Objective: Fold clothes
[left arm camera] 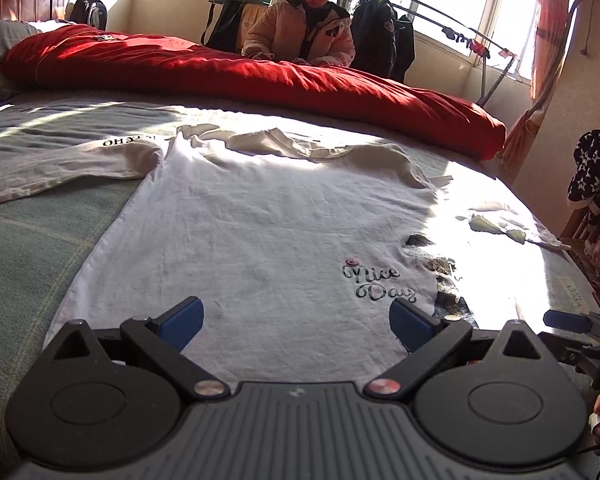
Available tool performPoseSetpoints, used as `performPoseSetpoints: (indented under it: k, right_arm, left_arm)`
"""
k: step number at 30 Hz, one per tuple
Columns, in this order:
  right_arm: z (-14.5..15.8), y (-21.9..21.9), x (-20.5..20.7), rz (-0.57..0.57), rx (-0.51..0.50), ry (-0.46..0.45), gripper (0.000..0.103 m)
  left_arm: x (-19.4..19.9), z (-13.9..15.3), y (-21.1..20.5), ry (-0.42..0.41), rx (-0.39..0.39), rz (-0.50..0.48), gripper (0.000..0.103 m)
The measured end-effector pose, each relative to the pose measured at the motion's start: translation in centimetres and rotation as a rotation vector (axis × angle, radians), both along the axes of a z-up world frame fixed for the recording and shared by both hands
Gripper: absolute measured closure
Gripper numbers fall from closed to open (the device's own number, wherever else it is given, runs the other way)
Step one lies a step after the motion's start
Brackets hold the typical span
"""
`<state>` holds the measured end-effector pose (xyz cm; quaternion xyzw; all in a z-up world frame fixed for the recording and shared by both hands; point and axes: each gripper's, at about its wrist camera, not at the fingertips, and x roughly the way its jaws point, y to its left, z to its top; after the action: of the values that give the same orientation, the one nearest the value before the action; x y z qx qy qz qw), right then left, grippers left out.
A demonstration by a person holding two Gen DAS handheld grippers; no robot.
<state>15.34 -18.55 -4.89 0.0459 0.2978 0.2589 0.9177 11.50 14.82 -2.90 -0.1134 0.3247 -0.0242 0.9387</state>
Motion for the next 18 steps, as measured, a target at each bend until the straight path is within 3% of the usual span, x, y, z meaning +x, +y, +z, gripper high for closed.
performPoseSetpoints:
  k: [5, 11, 14, 18]
  right_arm:
    - [0.7, 2.7, 5.7, 0.084, -0.079, 0.001, 0.0]
    - [-1.8, 5.5, 12.9, 0.11, -0.107, 0.166, 0.0]
    - [-2.3, 6.4, 14.3, 0.104, -0.119, 0.227, 0.0]
    - [-1.9, 8.0, 15.5, 0.094, -0.218, 0.322, 0.0]
  left_arm:
    - [4.7, -1.3, 0.0, 0.089, 0.018, 0.007, 0.004]
    - [10.4, -3.3, 0.1, 0.217, 0.051, 0.024, 0.004]
    - [13.2, -4.3, 0.2, 0.281, 0.068, 0.032, 0.001]
    - [14.4, -3.6, 1.1, 0.403, 0.055, -0.004, 0.001]
